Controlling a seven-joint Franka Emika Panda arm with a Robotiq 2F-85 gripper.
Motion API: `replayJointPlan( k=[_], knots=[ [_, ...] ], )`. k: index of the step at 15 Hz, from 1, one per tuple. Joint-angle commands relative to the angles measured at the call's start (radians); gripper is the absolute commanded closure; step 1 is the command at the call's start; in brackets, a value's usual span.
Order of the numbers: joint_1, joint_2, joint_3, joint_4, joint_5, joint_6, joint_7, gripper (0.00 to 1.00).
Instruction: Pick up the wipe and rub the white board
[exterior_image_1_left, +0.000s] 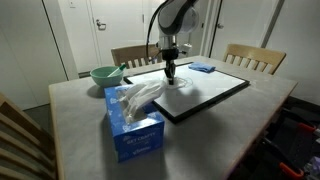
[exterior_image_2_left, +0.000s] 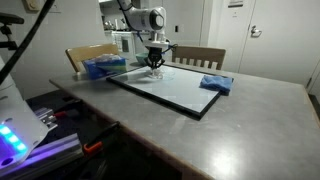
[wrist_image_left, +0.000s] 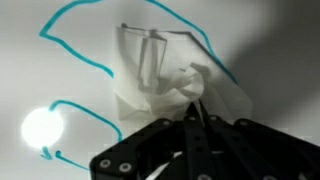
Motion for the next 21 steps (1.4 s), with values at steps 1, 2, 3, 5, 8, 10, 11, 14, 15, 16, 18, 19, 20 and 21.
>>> replayJointPlan(
  k=[1,2,3,5,8,10,11,14,15,16,18,19,20,21],
  knots=[
    [0.002,0.124,0.071,0.052,0.023,0.046,-0.102,1.00],
    [0.006,0.130,0.084,0.062,0.025,0.038,-0.123,1.00],
    [0.008,0.135,0.093,0.069,0.025,0.034,-0.138,1.00],
    [0.015,0.136,0.091,0.074,0.014,0.029,-0.141,1.00],
    [0.022,0.111,0.055,0.044,-0.008,0.026,-0.096,1.00],
    [0.015,0.087,0.039,0.006,-0.005,0.042,-0.059,1.00],
    [0.010,0.077,0.032,-0.009,-0.002,0.050,-0.039,1.00],
    [-0.002,0.063,0.027,-0.031,0.019,0.049,-0.008,1.00],
    [-0.009,0.068,0.044,-0.027,0.039,0.033,-0.024,1.00],
    [-0.017,0.071,0.060,-0.027,0.059,0.032,-0.044,1.00],
    [-0.018,0.081,0.074,-0.023,0.079,0.023,-0.066,1.00],
    [-0.015,0.083,0.076,-0.020,0.083,0.014,-0.068,1.00],
    [-0.014,0.080,0.078,-0.024,0.088,0.004,-0.068,1.00],
    [-0.006,0.074,0.073,-0.027,0.086,-0.011,-0.052,1.00]
  ],
)
